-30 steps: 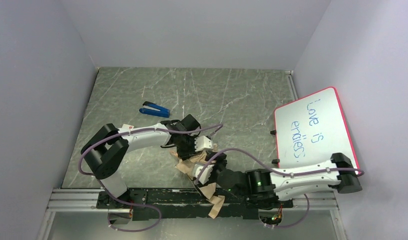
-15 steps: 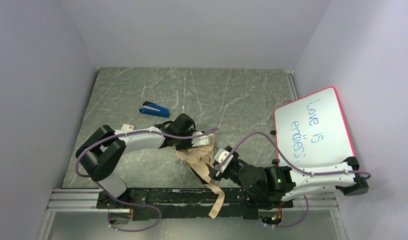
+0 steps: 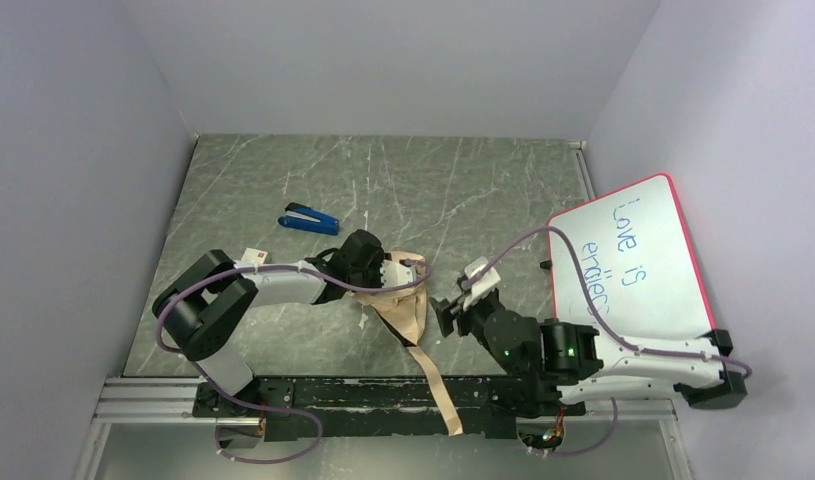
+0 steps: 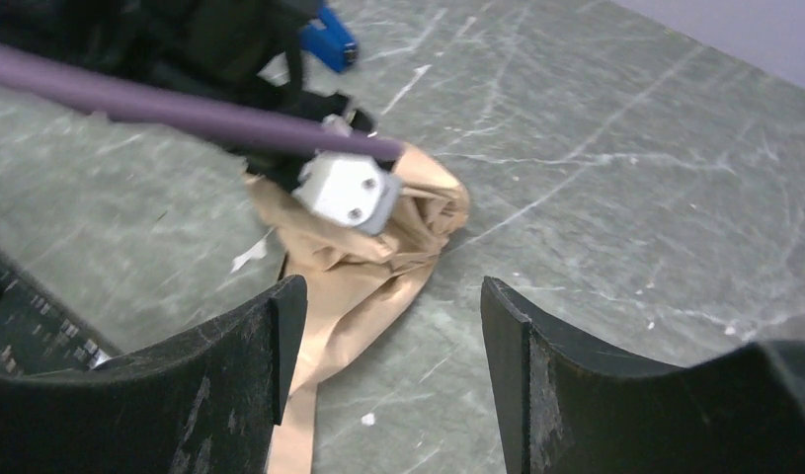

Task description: Put away the umbrella

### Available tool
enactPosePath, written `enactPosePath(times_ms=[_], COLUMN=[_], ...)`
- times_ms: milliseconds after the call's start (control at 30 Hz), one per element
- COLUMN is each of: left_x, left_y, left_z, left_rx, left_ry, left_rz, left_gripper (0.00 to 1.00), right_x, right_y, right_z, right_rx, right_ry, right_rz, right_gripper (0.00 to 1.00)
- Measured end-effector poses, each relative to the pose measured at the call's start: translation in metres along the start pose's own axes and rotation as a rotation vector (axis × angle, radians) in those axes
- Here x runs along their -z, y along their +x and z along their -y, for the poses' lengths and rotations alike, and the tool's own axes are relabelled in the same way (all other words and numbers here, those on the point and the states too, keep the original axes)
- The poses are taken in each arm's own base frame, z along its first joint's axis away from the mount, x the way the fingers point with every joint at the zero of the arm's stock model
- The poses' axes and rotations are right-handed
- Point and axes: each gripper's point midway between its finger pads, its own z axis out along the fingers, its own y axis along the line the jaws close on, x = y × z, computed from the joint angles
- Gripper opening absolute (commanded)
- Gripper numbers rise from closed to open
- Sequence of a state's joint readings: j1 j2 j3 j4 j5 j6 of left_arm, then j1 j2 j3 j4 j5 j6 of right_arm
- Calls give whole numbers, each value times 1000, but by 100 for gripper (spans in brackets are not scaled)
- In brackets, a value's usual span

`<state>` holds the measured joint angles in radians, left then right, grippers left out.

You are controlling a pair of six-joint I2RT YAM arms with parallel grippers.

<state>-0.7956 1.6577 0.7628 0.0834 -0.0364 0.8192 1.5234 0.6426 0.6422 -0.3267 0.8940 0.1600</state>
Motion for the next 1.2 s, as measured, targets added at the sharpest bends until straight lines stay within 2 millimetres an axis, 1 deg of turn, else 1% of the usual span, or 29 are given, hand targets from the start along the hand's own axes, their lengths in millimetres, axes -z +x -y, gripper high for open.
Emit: enactPosePath(times_ms=[100,167,233,333,367,433,500,567,633,767,867,1067,1200], left_x=[0,-1,-1,-1,-1,-2,-3,-4,-4,-3,-3,-3,-3], left_y=[1,1,1,1,1,1,1,0,1,1,1,1,3], left_z=[-1,-2,-2,-3,-4,-5,-7,-8,-9,-10,-12,-15,-16], left_rx=[-5,-8,-11,-18,-19,-27,-39,-57,-78,-114,-135,-176,-203], left_ry=[-12,-14,-17,-29,-32,-43,-61,-89,-114,-170,-206,-266,-304], left_rz=[3,3,5,8,9,5,-4,-15,-27,-43,-51,-69,-84], left_gripper=[5,5,5,5,5,5,5,5,5,5,5,5,5], right_x=[-17,-37,-53,-72,-77,-94,-113,-137,-158,-191,-215,-243,-242], right_y=[4,12,23,39,42,45,46,47,50,56,56,64,74], right_z=[22,47,69,100,107,124,132,131,124,105,98,83,73], right_rx=[-45,-80,-116,-183,-201,-247,-273,-282,-275,-233,-174,-17,69], right_ry=[76,159,217,290,296,312,291,223,135,-48,-189,-464,-626], right_rz=[-46,-108,-166,-235,-255,-295,-331,-369,-405,-465,-498,-569,-611], right_gripper=[69,69,70,72,74,80,84,88,89,89,87,86,86])
